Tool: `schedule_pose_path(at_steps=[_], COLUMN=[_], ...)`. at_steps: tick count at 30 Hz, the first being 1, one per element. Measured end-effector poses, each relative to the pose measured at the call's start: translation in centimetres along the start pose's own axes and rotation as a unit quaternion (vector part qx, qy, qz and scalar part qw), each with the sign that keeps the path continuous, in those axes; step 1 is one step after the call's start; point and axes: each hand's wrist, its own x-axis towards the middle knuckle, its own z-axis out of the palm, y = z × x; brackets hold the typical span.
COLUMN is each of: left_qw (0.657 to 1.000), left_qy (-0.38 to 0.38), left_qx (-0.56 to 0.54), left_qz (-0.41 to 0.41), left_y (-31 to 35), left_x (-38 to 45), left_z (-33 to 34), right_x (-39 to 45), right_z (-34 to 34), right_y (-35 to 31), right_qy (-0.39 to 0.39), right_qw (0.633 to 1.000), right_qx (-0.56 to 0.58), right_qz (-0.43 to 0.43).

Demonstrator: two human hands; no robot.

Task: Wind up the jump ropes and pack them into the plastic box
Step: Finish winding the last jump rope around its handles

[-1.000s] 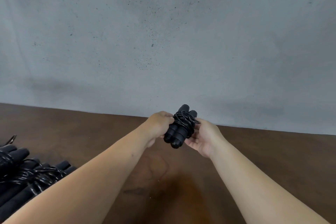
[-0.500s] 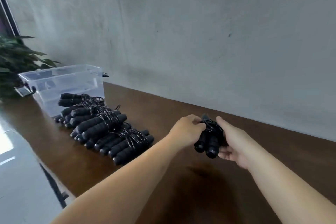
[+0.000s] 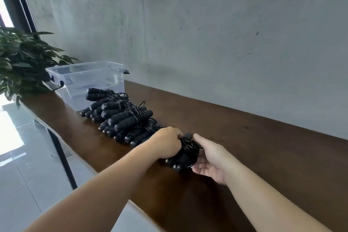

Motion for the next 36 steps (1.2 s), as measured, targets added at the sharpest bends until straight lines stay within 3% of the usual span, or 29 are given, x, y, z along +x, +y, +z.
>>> schedule_pose_path(at_steps=[7, 19, 22, 25, 29, 36], left_qw=[0.997, 0.993, 0.988, 0.982, 0.967, 0.928], left_qy=[0.009, 0.034, 0.070, 0.125, 0.131, 0.193], left_qx=[0.059, -0.042, -0.070, -0.107, -0.211, -0.314], left_qz=[0.054, 0.109, 0.118, 0.097, 0.066, 0.044], left_y=[-1.5, -3.6, -3.5, -3.1, -2.6, -4.9], left_x=[0.1, -0.3, -0.6, -0.6, -0.9, -2.5], left_z=[0.2, -0.1, -0.3, -1.4, -3.0, -6.1], right_x=[-1.1, -2.4, -2.6, -2.9, -3.9, -2.8], right_z=[1.9, 4.6, 4.6, 4.5, 5.9, 10.1], right_y=[0.2, -0.1, -0.5, -1.6, -4.0, -7.1], right_qy=[0.059, 0.172, 0.248, 0.299, 0.281, 0.169], right_qw=[0.998, 0.985, 0.969, 0.949, 0.942, 0.962], right_qx=[-0.023, -0.005, -0.026, -0.051, -0.058, 0.014], right_qz=[0.009, 0.026, 0.000, -0.080, -0.176, -0.213])
